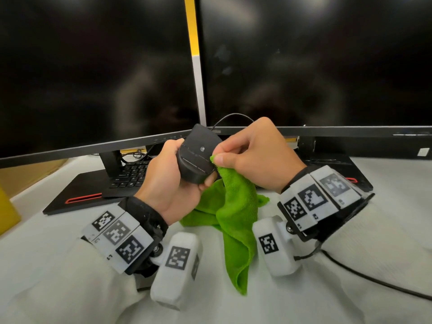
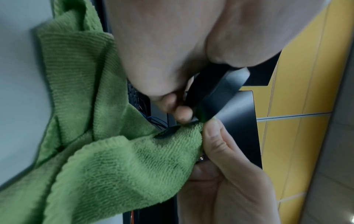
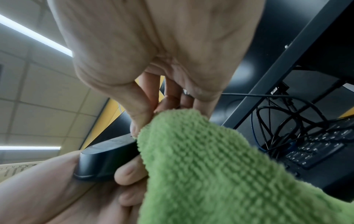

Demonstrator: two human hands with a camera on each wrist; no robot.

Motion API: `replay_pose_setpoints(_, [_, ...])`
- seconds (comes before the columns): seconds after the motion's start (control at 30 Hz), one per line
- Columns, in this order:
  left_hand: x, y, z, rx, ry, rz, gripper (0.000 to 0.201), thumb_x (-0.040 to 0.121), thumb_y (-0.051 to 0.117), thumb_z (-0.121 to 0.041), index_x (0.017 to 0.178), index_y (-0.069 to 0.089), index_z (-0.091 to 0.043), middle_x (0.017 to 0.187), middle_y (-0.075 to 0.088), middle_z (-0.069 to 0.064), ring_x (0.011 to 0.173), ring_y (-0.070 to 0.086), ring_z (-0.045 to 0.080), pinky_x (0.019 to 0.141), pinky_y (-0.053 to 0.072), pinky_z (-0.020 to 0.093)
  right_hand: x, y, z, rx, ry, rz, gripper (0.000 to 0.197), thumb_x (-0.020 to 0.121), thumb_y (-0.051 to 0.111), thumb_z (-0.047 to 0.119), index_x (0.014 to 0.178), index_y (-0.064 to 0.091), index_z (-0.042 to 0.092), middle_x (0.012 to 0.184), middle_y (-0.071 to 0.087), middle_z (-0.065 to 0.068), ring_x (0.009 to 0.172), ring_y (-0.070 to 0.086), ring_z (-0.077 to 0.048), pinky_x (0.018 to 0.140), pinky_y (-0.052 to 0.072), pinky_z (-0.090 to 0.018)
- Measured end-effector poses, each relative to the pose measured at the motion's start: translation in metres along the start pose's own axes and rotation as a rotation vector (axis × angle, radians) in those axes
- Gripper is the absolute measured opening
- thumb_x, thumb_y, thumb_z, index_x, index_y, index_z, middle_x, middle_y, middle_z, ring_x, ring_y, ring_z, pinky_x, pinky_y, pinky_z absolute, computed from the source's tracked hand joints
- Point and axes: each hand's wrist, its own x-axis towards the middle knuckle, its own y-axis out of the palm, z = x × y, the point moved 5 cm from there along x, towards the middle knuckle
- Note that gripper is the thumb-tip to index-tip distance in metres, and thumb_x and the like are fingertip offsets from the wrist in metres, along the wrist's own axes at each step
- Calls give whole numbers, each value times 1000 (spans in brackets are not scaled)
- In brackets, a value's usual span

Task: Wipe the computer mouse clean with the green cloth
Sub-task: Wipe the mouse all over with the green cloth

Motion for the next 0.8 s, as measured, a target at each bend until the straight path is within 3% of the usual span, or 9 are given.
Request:
replay_pose_setpoints(0.13, [0, -1, -1, -16, 1, 11, 33, 105, 30, -27, 110, 56, -6, 80, 60, 11, 55, 51, 23, 47, 38, 29, -1, 0, 3, 44, -14, -16, 6, 77, 82, 16, 76, 85, 21, 67, 78, 3, 71, 76, -12, 77, 65, -43])
replay_pose_setpoints(0.3, [1, -4, 1, -6, 7, -91, 34, 105, 38, -31, 118, 59, -8, 85, 61, 13, 56, 56, 23, 48, 39, 28, -5, 1, 9, 92, -43, 23, 5, 75, 81, 14, 75, 85, 17, 69, 78, -5, 72, 76, -27, 73, 64, -49])
replay_pose_setpoints(0.37, [1, -5, 1, 16, 12, -117, 31, 103, 40, -30, 115, 60, -9, 84, 61, 12, 56, 55, 22, 49, 38, 29, -6, 2, 13, 100, -57, 55, 7, 76, 84, 9, 76, 85, 16, 70, 78, -8, 67, 75, -23, 72, 64, -46])
replay_pose_setpoints(0.47, [1, -5, 0, 37, 24, -139, 29, 101, 42, -30, 110, 61, -10, 85, 60, 13, 59, 55, 22, 52, 36, 30, -7, 2, 16, 89, -61, 114, 10, 77, 84, 6, 75, 85, 16, 69, 77, -6, 62, 66, -7, 68, 60, -34])
replay_pose_setpoints(0.53, [1, -6, -1, 41, 25, -149, 29, 101, 43, -31, 107, 62, -10, 88, 62, 12, 60, 57, 21, 53, 38, 30, -8, 3, 18, 66, -55, 158, 11, 78, 84, 6, 74, 85, 17, 68, 78, -3, 62, 67, -5, 68, 60, -30])
replay_pose_setpoints(0.63, [1, -9, -1, 36, 29, -155, 31, 103, 43, -33, 112, 63, -12, 96, 66, 13, 64, 62, 21, 53, 44, 28, -9, 3, 18, 34, -38, 183, 10, 78, 84, 9, 73, 85, 18, 67, 78, -1, 64, 69, -6, 69, 62, -34])
replay_pose_setpoints(0.7, [2, -10, -1, 41, 37, -160, 32, 104, 43, -33, 115, 63, -12, 100, 68, 14, 70, 65, 23, 58, 47, 31, -9, 4, 16, 21, -37, 177, 11, 77, 83, 11, 71, 84, 19, 64, 77, -1, 60, 67, -8, 63, 59, -34])
replay_pose_setpoints(0.8, [1, -10, -2, 50, 45, -167, 31, 103, 45, -34, 116, 65, -13, 101, 70, 14, 75, 67, 24, 64, 49, 34, -9, 5, 16, -5, -57, 165, 13, 78, 79, 11, 69, 84, 19, 60, 75, -3, 55, 63, -6, 57, 51, -23])
